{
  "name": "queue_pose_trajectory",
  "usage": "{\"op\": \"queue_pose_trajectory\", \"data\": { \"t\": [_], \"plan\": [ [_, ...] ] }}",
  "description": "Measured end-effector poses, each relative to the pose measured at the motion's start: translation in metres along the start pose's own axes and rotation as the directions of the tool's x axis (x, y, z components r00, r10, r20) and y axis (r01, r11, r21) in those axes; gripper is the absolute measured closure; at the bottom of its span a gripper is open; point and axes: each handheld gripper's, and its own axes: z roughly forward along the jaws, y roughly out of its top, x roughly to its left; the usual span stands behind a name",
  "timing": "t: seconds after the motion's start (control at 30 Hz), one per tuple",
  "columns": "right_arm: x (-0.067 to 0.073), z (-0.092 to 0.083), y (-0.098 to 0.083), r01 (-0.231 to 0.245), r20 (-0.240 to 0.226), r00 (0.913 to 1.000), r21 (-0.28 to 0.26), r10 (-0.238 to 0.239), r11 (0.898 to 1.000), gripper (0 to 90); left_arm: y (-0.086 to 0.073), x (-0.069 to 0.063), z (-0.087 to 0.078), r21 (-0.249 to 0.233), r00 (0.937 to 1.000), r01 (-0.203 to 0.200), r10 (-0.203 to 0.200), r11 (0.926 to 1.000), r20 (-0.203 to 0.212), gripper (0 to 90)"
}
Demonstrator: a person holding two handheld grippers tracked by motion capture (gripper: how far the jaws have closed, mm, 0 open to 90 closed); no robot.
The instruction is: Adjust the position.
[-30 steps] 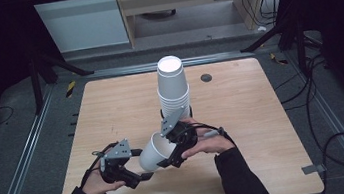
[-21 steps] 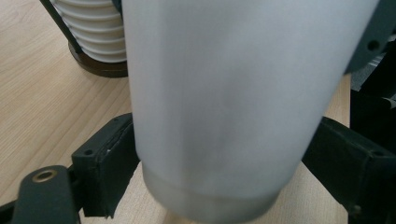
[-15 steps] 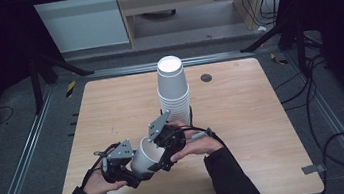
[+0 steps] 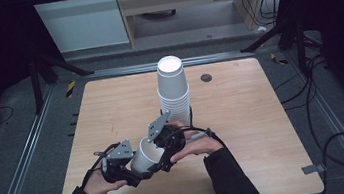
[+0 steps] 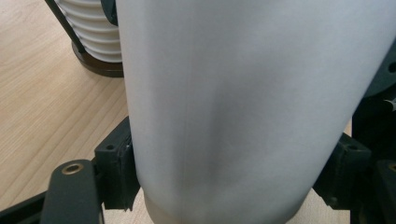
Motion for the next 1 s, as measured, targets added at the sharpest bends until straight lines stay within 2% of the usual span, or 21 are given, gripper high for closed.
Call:
{"op": "queue_pose_trajectory", "data": {
  "t": [0.33,0.5,0.53,0.63,0.7,0.73,0.77,0.9,0.93,1.0],
  "plan": [
    [-0.001,-0.015,-0.001,-0.019,0.013,0.9997,-0.041,0.019,0.999,4.0,-0.003,0.004,-0.003,-0.02,0.9999,0.014,-0.014,0.9997,0.006,23.0],
    [0.0,-0.027,-0.002,-0.03,0.022,0.9992,-0.087,0.032,0.996,3.7,-0.005,0.007,-0.005,-0.022,0.9997,0.024,-0.024,0.9995,-0.005,22.9],
    [-0.001,-0.032,-0.004,-0.029,0.034,0.9989,-0.108,0.033,0.994,3.9,-0.007,0.009,-0.007,-0.03,0.9994,0.031,-0.032,0.9991,-0.011,22.9],
    [-0.002,-0.038,-0.007,-0.04,0.047,0.9978,-0.127,0.046,0.991,3.6,-0.008,0.011,-0.009,-0.046,0.999,0.04,-0.04,0.9982,-0.019,22.8],
    [-0.002,-0.042,-0.01,-0.049,0.06,0.9965,-0.145,0.059,0.988,3.6,-0.008,0.012,-0.011,-0.071,0.9984,0.05,-0.052,0.9962,-0.022,22.9],
    [-0.003,-0.045,-0.014,-0.069,0.069,0.9943,-0.173,0.082,0.982,3.5,-0.008,0.013,-0.013,-0.103,0.9977,0.062,-0.064,0.9927,-0.022,22.9],
    [-0.003,-0.045,-0.014,-0.069,0.069,0.9943,-0.173,0.082,0.982,3.5,-0.008,0.013,-0.013,-0.103,0.9977,0.062,-0.064,0.9927,-0.022,22.8],
    [-0.004,-0.045,-0.022,-0.1,0.086,0.9889,-0.214,0.12,0.972,3.4,-0.007,0.014,-0.015,-0.153,0.9962,0.078,-0.083,0.9851,-0.027,22.8],
    [-0.003,-0.043,-0.025,-0.107,0.095,0.9866,-0.235,0.133,0.966,4.1,-0.006,0.014,-0.016,-0.176,0.9953,0.086,-0.092,0.9806,-0.029,22.8],
    [-0.003,-0.042,-0.026,-0.111,0.094,0.986,-0.241,0.137,0.964,4.1,-0.006,0.014,-0.016,-0.181,0.9952,0.088,-0.094,0.9795,-0.026,22.8]
  ]
}}
